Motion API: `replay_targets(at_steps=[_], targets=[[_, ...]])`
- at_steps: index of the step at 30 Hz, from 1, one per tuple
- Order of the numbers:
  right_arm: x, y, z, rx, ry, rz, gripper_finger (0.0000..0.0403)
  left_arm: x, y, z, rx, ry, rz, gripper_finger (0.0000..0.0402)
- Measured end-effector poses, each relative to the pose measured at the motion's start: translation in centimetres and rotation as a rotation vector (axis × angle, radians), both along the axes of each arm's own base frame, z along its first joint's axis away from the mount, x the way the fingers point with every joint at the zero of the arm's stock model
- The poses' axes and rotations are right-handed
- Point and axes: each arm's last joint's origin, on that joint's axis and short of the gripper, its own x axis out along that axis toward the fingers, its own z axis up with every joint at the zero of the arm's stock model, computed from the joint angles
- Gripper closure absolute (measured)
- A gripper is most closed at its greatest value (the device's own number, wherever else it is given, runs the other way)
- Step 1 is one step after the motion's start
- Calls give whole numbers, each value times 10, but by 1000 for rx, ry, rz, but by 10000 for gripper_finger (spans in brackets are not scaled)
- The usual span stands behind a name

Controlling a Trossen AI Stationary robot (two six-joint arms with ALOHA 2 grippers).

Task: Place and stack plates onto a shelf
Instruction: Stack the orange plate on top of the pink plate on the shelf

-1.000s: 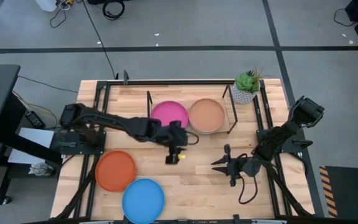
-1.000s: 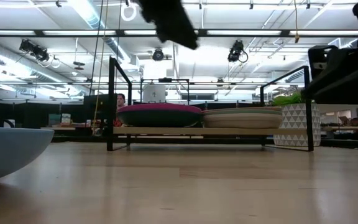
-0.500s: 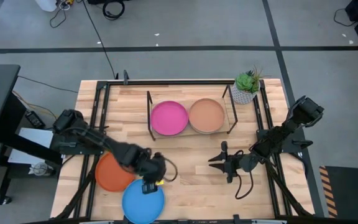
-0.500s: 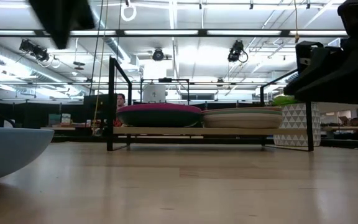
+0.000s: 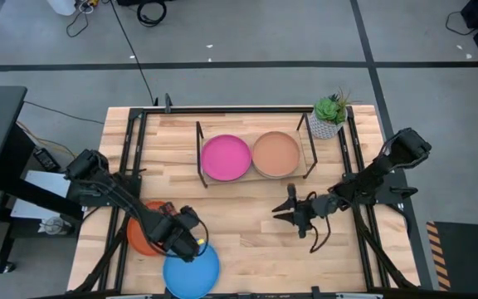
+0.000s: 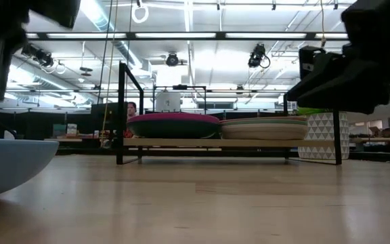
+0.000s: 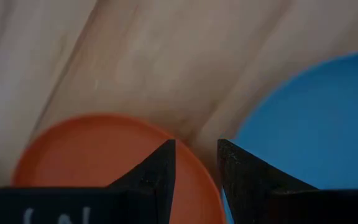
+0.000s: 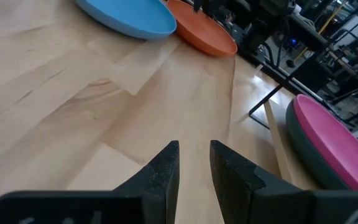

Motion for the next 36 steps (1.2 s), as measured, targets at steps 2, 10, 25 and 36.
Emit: replay_targets(at_steps=[2, 10, 25, 36], targets=[[3, -5, 0, 16, 3, 13, 307, -3, 4, -10, 0, 14, 64, 277], [10, -17, 2, 63, -3, 64, 307, -6, 17, -40, -21, 0, 186, 277], [12, -22, 3, 50, -11, 74, 307, -10, 27, -55, -31, 32, 287, 307], [12, -22, 3, 61, -9, 71, 307, -7, 32, -55, 7, 2, 287, 387]])
